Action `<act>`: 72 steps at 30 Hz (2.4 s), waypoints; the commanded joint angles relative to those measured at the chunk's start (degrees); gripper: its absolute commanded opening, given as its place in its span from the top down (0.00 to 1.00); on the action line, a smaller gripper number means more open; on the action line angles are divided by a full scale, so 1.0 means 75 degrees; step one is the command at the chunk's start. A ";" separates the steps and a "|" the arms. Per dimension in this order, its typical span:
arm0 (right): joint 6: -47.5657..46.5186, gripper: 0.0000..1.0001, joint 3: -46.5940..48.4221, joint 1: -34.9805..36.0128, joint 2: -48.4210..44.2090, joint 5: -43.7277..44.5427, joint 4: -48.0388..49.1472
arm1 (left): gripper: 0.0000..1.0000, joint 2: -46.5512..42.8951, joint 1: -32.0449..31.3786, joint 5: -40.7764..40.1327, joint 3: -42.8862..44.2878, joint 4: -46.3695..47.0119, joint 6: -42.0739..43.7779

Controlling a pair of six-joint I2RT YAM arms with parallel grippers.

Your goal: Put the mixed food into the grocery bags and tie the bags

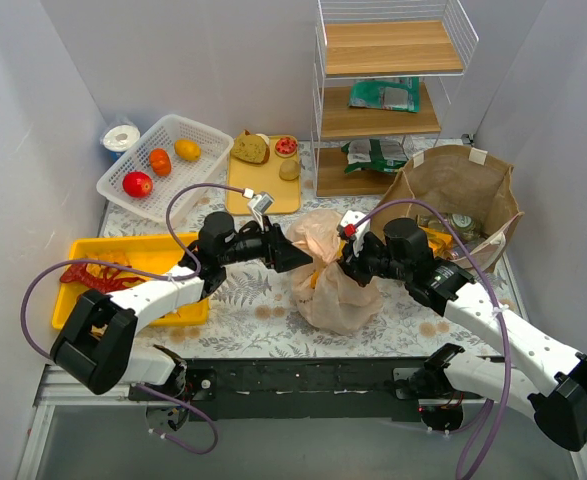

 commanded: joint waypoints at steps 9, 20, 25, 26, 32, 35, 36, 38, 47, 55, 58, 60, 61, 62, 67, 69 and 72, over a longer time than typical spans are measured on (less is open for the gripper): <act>-0.0002 0.99 0.0040 -0.0020 0.0011 -0.0543 0.0278 | 0.56 0.0137 0.0017 -0.0078 0.0250 0.0689 -0.0077; 0.0079 0.99 0.0251 -0.0020 -0.0117 0.0368 -0.0319 | 1.00 -0.0366 0.0017 -0.1338 -0.0031 0.0142 0.0087; 0.0256 0.99 0.0813 -0.0020 -0.0621 0.2113 -0.0706 | 1.00 -0.0939 0.0075 -0.2409 0.0015 -0.1253 0.0333; 0.0186 0.99 0.0964 -0.0020 -0.0784 0.2163 -0.0707 | 1.00 -0.0999 0.0099 -0.2468 0.0039 -0.1383 0.0380; -0.0119 0.99 0.1084 -0.0020 -0.1102 0.3381 -0.0882 | 1.00 -0.1315 0.0122 -0.3124 0.0308 -0.2320 0.0638; -0.0131 0.99 0.0885 -0.0020 -0.1219 0.3873 -0.0871 | 1.00 -0.1456 0.0134 -0.3475 0.0379 -0.2706 0.0685; -0.0119 0.99 0.0698 -0.0020 -0.1254 0.4025 -0.0859 | 1.00 -0.1515 0.0146 -0.3581 0.0402 -0.2789 0.0720; -0.0142 0.99 0.0545 -0.0020 -0.1371 0.4506 -0.0766 | 1.00 -0.1597 0.0181 -0.3909 0.0414 -0.3023 0.0720; -0.0108 0.99 0.0181 -0.0020 -0.1290 0.4753 -0.0683 | 1.00 -0.1656 0.0228 -0.4342 0.0484 -0.3445 0.0837; -0.0131 0.99 0.0028 -0.0020 -0.1231 0.5314 -0.0625 | 1.00 -0.1761 0.0228 -0.4882 0.0683 -0.3833 0.1048; -0.0131 0.99 0.0052 -0.0020 -0.1184 0.5550 -0.0695 | 1.00 -0.1703 0.0228 -0.4999 0.0742 -0.3915 0.1083; -0.0073 0.99 0.0029 -0.0020 -0.1208 0.5562 -0.0625 | 1.00 -0.1714 0.0228 -0.4999 0.0742 -0.3915 0.1060; -0.0049 0.99 0.0017 -0.0020 -0.1208 0.5608 -0.0567 | 1.00 -0.1726 0.0228 -0.5046 0.0742 -0.3915 0.1060; -0.0026 0.99 0.0017 -0.0032 -0.1208 0.5679 -0.0554 | 1.00 -0.1714 0.0228 -0.5070 0.0742 -0.3915 0.1048; 0.0033 0.99 -0.0065 -0.0020 -0.1196 0.6029 -0.0262 | 1.00 -0.1761 0.0228 -0.4835 0.0730 -0.3868 0.1048; 0.0103 0.99 -0.0100 -0.0020 -0.1161 0.6404 -0.0168 | 1.00 -0.1784 0.0228 -0.5081 0.0777 -0.3915 0.1048; 0.0232 0.99 -0.0159 -0.0020 -0.1055 0.7084 -0.0051 | 1.00 -0.1925 0.0239 -0.5385 0.0777 -0.4196 0.1025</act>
